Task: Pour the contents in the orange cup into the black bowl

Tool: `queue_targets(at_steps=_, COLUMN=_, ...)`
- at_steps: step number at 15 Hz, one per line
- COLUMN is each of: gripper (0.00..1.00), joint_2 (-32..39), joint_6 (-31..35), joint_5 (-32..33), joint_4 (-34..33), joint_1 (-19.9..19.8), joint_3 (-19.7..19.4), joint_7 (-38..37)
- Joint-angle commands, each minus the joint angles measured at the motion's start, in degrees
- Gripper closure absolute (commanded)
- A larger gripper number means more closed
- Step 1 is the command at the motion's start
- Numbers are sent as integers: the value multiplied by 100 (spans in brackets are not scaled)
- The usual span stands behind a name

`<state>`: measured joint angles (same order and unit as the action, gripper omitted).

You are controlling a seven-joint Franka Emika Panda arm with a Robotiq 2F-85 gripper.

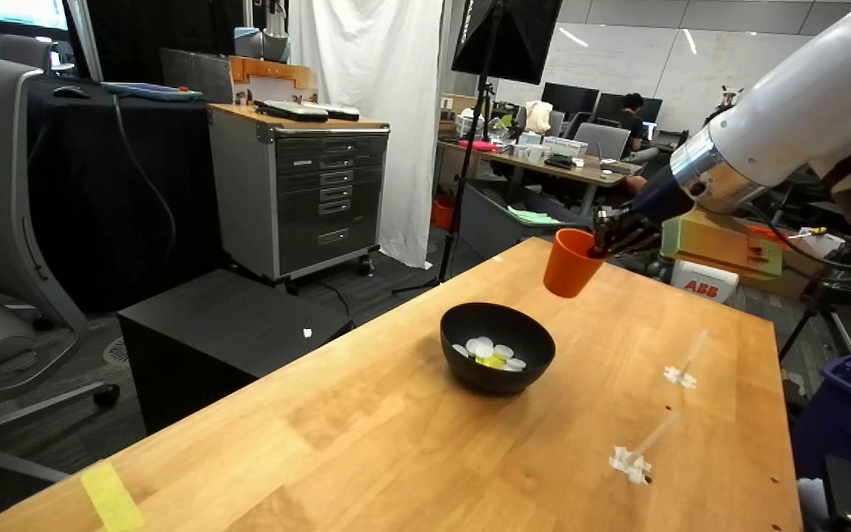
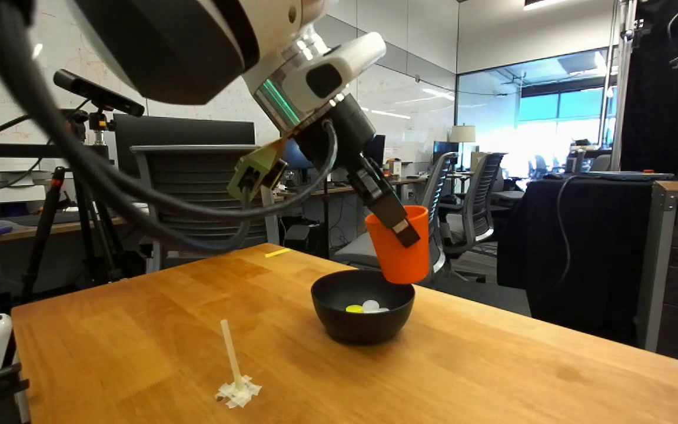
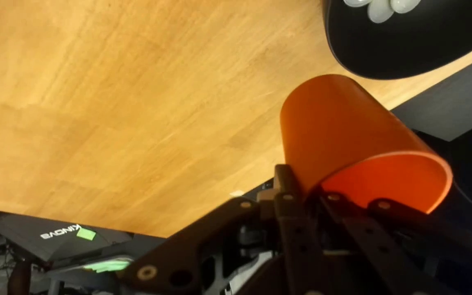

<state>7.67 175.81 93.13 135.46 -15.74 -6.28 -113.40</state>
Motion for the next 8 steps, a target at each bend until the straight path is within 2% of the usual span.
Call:
queue_targets(at_steps=1, gripper=93, joint_2=489, joint_6=444, joint_5=-1275, joint_4=39, joint_1=-226, joint_3=-75, joint_7=1187)
queue_targets(at_steps=6, gripper=92, joint_2=891, joint_6=163, joint_5=-2996, joint_4=167, joint_1=-612, joint_3=366, joint_7=2471)
queue_targets(at_steps=7, gripper=92, joint_2=910, joint_6=198, joint_5=-3633, joint_4=237, joint_1=-263, joint_3=60, joint_7=2954)
queue_targets(at_steps=8, gripper=93, joint_2=932, joint_6=150, joint_5=-4057, joint_4=253, joint_1=-277, joint_3=124, joint_7=3266)
